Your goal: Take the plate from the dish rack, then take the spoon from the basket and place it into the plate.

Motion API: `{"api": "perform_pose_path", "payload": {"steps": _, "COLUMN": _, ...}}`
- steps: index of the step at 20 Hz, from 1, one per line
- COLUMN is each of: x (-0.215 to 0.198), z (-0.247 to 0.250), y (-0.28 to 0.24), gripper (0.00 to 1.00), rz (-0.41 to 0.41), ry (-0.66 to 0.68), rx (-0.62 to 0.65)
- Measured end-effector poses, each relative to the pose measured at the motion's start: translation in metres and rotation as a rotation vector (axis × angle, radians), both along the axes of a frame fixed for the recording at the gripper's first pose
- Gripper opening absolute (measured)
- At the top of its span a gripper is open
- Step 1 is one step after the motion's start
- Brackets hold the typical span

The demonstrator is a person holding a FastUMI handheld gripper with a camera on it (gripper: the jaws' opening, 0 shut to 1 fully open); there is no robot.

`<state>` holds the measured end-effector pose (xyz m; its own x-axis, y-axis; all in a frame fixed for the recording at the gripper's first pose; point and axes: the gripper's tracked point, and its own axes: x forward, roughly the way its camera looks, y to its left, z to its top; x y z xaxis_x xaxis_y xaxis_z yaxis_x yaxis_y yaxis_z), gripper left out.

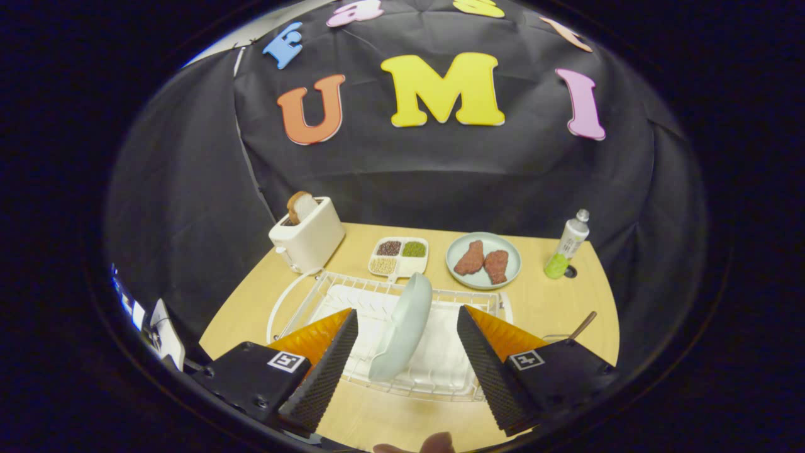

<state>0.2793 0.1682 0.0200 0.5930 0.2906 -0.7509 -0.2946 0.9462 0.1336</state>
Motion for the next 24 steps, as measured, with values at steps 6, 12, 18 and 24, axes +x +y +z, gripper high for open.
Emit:
{"api": "perform_pose_path", "payload": {"steps": 6, "x": 0.03, "z": -0.053, "y": 0.013, "gripper": 1.0, "rz": -0.077, "ry": 0.175, "rx": -0.029}}
{"api": "perform_pose_path", "payload": {"steps": 12, "x": 0.031, "z": -0.08, "y": 0.028, "gripper": 0.83, "rz": -0.123, "ry": 0.294, "rx": -0.022}}
{"api": "perform_pose_path", "payload": {"steps": 18, "x": 0.028, "z": -0.079, "y": 0.02, "gripper": 0.4, "rz": -0.283, "ry": 0.337, "rx": -0.07}}
{"api": "perform_pose_path", "payload": {"steps": 24, "x": 0.023, "z": -0.058, "y": 0.013, "gripper": 0.36, "rz": -0.332, "ry": 0.316, "rx": -0.119}}
